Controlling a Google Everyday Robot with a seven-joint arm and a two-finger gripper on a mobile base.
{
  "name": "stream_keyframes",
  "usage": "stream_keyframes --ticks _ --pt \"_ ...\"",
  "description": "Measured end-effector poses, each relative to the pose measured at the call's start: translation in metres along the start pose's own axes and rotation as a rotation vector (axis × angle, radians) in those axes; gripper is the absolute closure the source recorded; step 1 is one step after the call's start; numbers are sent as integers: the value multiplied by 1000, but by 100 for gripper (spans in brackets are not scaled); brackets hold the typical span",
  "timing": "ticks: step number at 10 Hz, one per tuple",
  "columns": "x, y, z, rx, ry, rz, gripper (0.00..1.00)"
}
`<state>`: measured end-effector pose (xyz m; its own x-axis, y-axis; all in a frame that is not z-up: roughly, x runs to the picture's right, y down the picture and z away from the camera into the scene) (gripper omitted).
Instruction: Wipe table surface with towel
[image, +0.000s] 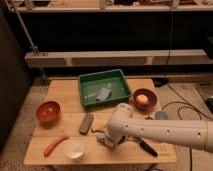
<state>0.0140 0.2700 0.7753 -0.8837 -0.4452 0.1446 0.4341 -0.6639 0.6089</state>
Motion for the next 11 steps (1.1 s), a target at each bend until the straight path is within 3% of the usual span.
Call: stream_keyframes --ticks 2,5,9,11 --pt "15 -5 5 11 21 -34 100" --pt "18 -24 0 37 59 -85 100" --pt "0 -65 -7 72 82 -133 100" --pt "-17 -64 -14 68 87 -120 100"
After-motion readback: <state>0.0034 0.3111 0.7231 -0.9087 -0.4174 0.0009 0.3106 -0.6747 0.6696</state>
